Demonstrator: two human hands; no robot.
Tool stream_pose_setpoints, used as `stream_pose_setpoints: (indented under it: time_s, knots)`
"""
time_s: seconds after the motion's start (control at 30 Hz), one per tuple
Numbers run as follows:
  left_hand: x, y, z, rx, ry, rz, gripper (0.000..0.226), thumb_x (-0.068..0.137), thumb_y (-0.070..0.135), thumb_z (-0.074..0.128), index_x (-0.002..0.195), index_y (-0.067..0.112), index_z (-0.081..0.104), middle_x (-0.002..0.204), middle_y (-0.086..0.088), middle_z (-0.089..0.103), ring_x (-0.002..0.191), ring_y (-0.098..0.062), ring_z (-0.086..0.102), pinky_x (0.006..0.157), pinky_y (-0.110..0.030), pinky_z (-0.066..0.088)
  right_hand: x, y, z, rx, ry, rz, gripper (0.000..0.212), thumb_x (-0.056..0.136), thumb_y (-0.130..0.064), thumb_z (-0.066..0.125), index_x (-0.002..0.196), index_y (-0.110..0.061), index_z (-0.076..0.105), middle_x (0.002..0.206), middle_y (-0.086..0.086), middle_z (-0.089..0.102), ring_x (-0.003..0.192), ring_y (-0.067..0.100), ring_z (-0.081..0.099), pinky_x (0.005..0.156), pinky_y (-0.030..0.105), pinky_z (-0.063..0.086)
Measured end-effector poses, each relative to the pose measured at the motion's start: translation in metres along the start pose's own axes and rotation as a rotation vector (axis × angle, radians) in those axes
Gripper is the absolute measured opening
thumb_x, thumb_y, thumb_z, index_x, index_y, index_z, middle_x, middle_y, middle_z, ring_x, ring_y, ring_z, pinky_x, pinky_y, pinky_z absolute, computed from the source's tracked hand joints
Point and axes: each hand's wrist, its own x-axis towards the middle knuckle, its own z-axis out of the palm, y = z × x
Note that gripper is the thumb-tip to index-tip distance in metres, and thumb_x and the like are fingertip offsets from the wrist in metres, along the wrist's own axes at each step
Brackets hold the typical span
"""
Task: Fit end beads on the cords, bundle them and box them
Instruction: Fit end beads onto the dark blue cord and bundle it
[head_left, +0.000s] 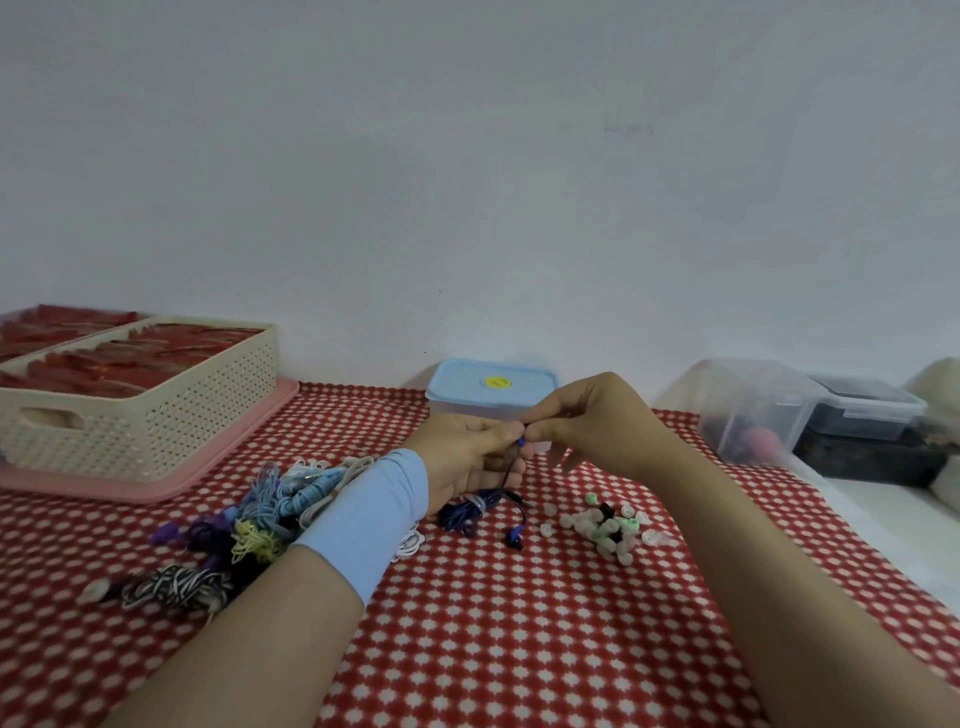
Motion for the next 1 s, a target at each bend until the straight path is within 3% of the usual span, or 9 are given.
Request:
stream_pose_setpoints:
  time_s: [0.13, 0.27, 0.43, 0.63, 0.87, 1.0]
  knots:
    - [0.0, 0.002, 0.0, 0.009, -0.009, -0.007, 0.019, 0.095, 0.018, 0.062, 0.101, 0.002, 0.071, 0.082, -0.007, 0.075, 0.068, -0.011, 0.069, 0.063, -0.024, 0.058, 0.0, 0.0, -0.001, -0.004, 0.01, -0.024, 0.006, 0.087, -0.009, 0.078, 0.089, -0.013, 0.082, 0.077, 0.004, 0.078, 0.061, 0.019, 0.068, 0.061, 0.031, 0.061]
    - [0.001, 0.0, 0.0, 0.006, -0.003, -0.005, 0.021, 0.094, 0.015, 0.064, 0.104, -0.002, 0.07, 0.094, -0.013, 0.074, 0.07, -0.012, 0.069, 0.064, -0.024, 0.058, -0.001, -0.002, -0.003, -0.002, -0.046, -0.003, 0.009, 0.085, -0.01, 0.08, 0.094, -0.014, 0.082, 0.081, 0.003, 0.078, 0.066, 0.019, 0.069, 0.067, 0.036, 0.063]
    - [0.0, -0.001, 0.0, 0.0, -0.007, -0.002, 0.018, 0.092, 0.014, 0.065, 0.103, 0.001, 0.071, 0.089, -0.008, 0.075, 0.069, -0.01, 0.069, 0.062, -0.022, 0.057, -0.005, -0.003, -0.012, 0.055, -0.162, 0.069, 0.014, 0.097, -0.014, 0.067, 0.103, -0.014, 0.08, 0.093, 0.003, 0.079, 0.075, 0.021, 0.072, 0.073, 0.042, 0.064]
    - [-0.003, 0.001, 0.0, -0.004, -0.057, -0.004, 0.022, 0.091, 0.008, 0.064, 0.11, -0.003, 0.069, 0.098, -0.014, 0.074, 0.08, -0.016, 0.071, 0.065, -0.024, 0.058, -0.008, 0.003, -0.015, 0.216, -0.183, 0.136, 0.012, 0.09, -0.013, 0.074, 0.1, -0.014, 0.081, 0.096, 0.012, 0.078, 0.073, 0.021, 0.07, 0.062, 0.033, 0.059]
    - [-0.001, -0.001, 0.002, 0.036, -0.031, 0.068, 0.012, 0.09, 0.003, 0.064, 0.098, -0.001, 0.071, 0.084, -0.011, 0.074, 0.069, -0.014, 0.071, 0.061, -0.025, 0.059, -0.007, 0.005, -0.01, 0.267, -0.154, 0.154, 0.009, 0.089, -0.012, 0.074, 0.095, -0.013, 0.081, 0.089, 0.009, 0.078, 0.069, 0.019, 0.069, 0.06, 0.032, 0.059]
    - [0.0, -0.003, 0.002, 0.093, -0.014, 0.099, 0.009, 0.088, 0.003, 0.067, 0.094, 0.0, 0.073, 0.082, -0.011, 0.074, 0.072, -0.017, 0.071, 0.071, -0.032, 0.062, -0.007, 0.005, -0.01, 0.263, -0.177, 0.191, 0.01, 0.09, -0.014, 0.074, 0.096, -0.014, 0.081, 0.09, 0.008, 0.078, 0.068, 0.016, 0.069, 0.06, 0.031, 0.06]
